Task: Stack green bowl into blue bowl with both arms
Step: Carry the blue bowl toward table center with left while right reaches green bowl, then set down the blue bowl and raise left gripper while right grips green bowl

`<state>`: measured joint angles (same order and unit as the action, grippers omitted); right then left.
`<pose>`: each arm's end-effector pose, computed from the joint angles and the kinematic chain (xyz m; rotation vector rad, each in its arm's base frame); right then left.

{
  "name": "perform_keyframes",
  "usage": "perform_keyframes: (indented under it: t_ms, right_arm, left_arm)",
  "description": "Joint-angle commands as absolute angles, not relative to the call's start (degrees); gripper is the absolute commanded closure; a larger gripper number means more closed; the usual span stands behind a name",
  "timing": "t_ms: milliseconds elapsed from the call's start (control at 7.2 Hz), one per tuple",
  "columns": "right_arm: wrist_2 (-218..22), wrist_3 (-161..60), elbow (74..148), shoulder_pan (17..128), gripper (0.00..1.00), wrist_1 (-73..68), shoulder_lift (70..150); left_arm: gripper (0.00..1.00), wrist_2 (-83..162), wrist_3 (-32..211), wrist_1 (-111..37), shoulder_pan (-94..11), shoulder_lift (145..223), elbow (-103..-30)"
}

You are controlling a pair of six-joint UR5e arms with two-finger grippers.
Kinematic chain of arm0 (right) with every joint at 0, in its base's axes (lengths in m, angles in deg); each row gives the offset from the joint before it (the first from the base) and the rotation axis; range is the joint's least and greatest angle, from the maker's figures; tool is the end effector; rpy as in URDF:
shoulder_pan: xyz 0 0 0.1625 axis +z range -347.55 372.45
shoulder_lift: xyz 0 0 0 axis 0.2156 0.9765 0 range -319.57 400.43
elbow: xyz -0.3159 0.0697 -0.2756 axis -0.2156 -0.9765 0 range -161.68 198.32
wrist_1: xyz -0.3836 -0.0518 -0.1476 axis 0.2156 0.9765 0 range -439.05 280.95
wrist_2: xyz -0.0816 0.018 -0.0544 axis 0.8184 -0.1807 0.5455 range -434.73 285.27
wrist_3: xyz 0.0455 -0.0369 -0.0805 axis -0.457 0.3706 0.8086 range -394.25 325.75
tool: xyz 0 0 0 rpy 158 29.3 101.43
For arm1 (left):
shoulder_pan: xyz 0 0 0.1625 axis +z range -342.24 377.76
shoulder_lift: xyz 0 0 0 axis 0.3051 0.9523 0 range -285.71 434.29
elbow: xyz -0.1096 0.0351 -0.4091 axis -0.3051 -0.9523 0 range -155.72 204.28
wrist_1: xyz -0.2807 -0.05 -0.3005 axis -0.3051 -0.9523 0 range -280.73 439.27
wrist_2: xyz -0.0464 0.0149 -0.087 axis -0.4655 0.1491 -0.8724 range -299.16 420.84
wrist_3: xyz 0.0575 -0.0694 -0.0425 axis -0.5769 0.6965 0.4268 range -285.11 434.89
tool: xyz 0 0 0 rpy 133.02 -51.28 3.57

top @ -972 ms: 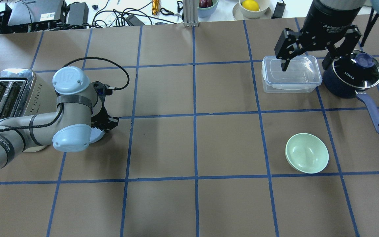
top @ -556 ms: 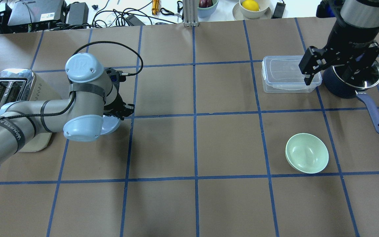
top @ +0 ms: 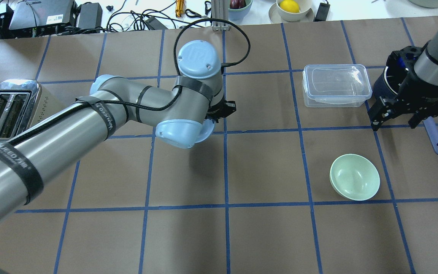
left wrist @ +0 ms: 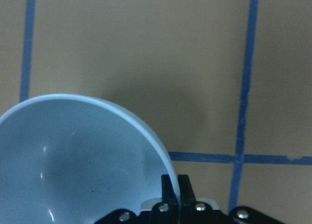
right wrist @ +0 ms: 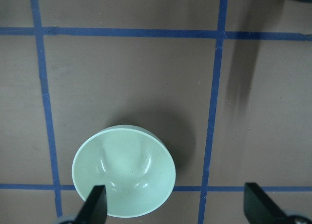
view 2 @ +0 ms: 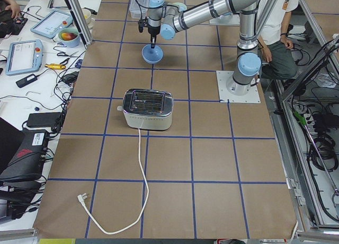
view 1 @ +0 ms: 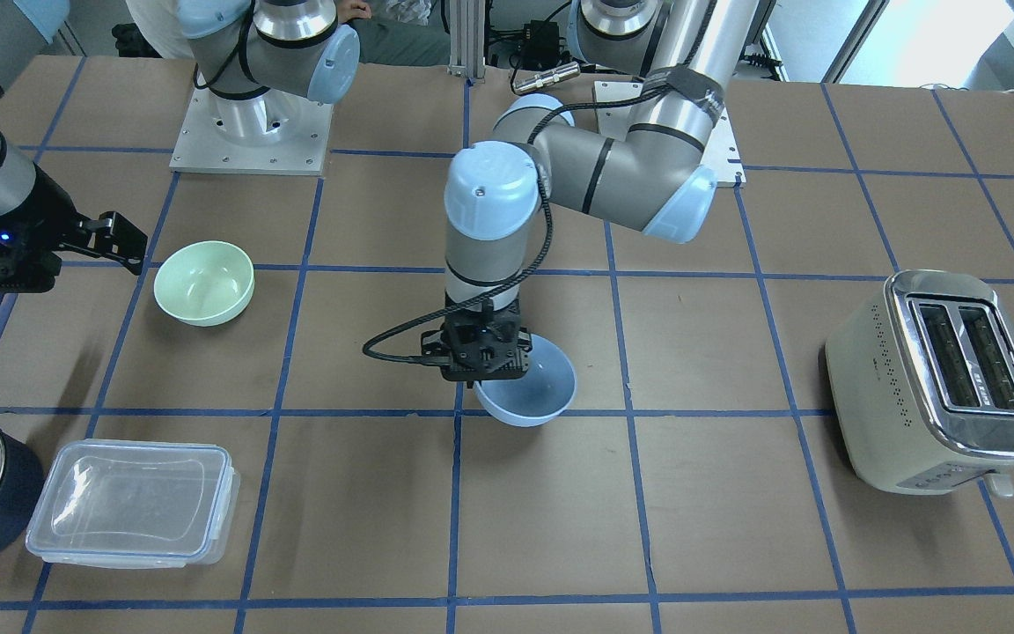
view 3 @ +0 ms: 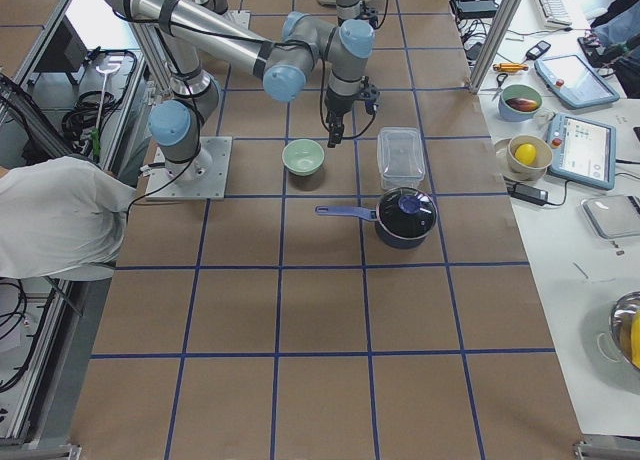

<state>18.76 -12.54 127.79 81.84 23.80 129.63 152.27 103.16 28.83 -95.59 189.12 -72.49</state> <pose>-0.0428 -0.4753 0.3402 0.0362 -3.1233 -0.2232 -0.3678 -0.5220 0.2578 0.1352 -3.0935 0.2105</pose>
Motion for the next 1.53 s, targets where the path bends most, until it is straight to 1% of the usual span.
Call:
perform_keyframes:
  t_ms: [0, 139, 278, 417, 556, 694, 833, 972, 1250, 1389]
  right_arm:
    - [18.61, -11.58, 137.64, 79.0, 0.02, 33.16, 129.29]
    - [18.52, -11.23, 141.94, 77.16, 0.02, 34.32, 129.28]
    - [18.96, -11.05, 143.81, 77.05, 0.04, 36.33, 129.28]
    - [18.44, -11.14, 144.96, 76.96, 0.1, 36.96, 128.94]
    - [18.61, -11.05, 145.84, 76.96, 0.35, 37.32, 128.32]
    - [19.04, -11.05, 145.94, 76.96, 0.66, 38.45, 128.06]
    - [19.22, -11.05, 145.94, 76.96, 0.89, 38.55, 128.05]
    - [19.22, -11.05, 145.94, 76.87, 1.0, 38.64, 127.88]
    - [19.05, -11.31, 145.68, 76.87, 1.0, 39.17, 127.79]
    - [17.92, -11.75, 144.63, 77.05, 1.0, 39.17, 128.4]
  left_arm:
    - [0.87, 152.68, 107.84, 29.43, -98.69, 194.42, -69.85]
    - [0.74, 152.95, 108.37, 29.43, -99.3, 194.61, -69.76]
    - [0.36, 152.95, 111.68, 29.43, -99.83, 194.7, -69.76]
    - [0.0, 153.04, 115.46, 29.43, -100.53, 194.18, -69.68]
    - [0.0, 152.6, 114.63, 29.35, -99.84, 192.26, -69.15]
    - [0.0, 152.68, 110.18, 27.69, -97.31, 190.24, -67.84]
    - [0.0, 153.12, 100.3, 21.32, -93.72, 187.0, -66.61]
    - [0.0, 153.47, 92.03, 13.86, -88.64, 183.31, -66.25]
    - [0.0, 152.51, 83.29, 5.99, -78.87, 175.4, -66.16]
    - [0.0, 152.68, 73.06, 0.92, -74.91, 171.71, -66.16]
